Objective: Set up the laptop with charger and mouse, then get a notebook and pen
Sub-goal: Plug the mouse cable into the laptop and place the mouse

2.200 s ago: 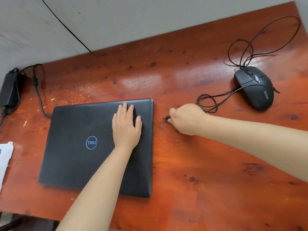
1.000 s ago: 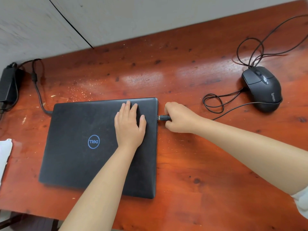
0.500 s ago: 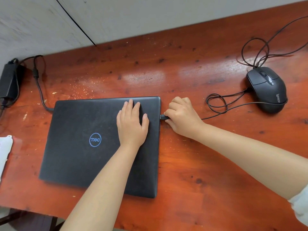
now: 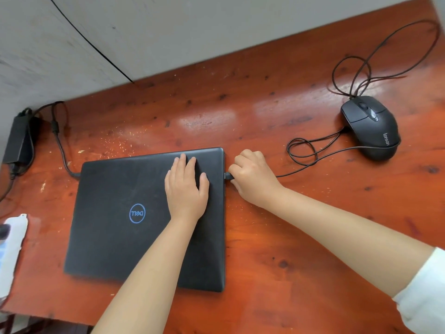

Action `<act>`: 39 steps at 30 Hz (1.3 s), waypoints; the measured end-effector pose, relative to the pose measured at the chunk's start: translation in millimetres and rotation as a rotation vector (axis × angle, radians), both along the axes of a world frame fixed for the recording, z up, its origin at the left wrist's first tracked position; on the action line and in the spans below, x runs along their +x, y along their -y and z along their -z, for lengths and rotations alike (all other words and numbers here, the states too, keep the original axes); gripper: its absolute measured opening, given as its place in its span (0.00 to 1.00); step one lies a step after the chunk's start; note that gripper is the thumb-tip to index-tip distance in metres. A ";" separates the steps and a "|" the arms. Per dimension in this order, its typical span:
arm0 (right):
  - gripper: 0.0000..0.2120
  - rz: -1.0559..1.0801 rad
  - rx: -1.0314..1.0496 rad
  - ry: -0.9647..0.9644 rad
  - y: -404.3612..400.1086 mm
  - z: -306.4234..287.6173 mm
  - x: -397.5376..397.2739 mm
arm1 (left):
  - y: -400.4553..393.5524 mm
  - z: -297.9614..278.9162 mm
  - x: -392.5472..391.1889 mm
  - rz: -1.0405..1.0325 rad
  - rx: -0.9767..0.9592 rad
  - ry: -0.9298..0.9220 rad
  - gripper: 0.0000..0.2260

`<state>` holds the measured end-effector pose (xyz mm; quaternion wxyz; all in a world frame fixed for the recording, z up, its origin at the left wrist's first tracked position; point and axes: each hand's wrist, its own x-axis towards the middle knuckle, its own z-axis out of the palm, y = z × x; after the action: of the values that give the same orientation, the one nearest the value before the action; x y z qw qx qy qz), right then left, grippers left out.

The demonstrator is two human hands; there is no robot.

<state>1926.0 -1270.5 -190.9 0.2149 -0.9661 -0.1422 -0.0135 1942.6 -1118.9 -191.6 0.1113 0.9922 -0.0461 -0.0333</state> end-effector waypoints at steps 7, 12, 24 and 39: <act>0.15 0.243 -0.168 -0.051 92.6 -19.1 -8.2 | 4.4 -5.3 2.5 0.050 0.151 -0.025 0.16; 0.25 0.659 -0.326 -0.348 165.6 -31.6 1.1 | 11.5 -8.0 -1.7 0.059 0.125 -0.049 0.16; 0.30 0.697 -0.102 -0.374 95.2 -32.7 -58.6 | 9.9 -17.4 -10.4 0.105 0.109 -0.078 0.17; 0.33 0.976 0.295 0.136 18.6 -117.4 -117.5 | -75.4 -43.3 -61.7 0.403 0.093 -0.164 0.15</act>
<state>1808.5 -1289.2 -73.5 0.3080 -0.8763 0.3151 -0.1948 1880.9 -1043.5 -148.3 0.0597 0.9610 -0.2325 -0.1376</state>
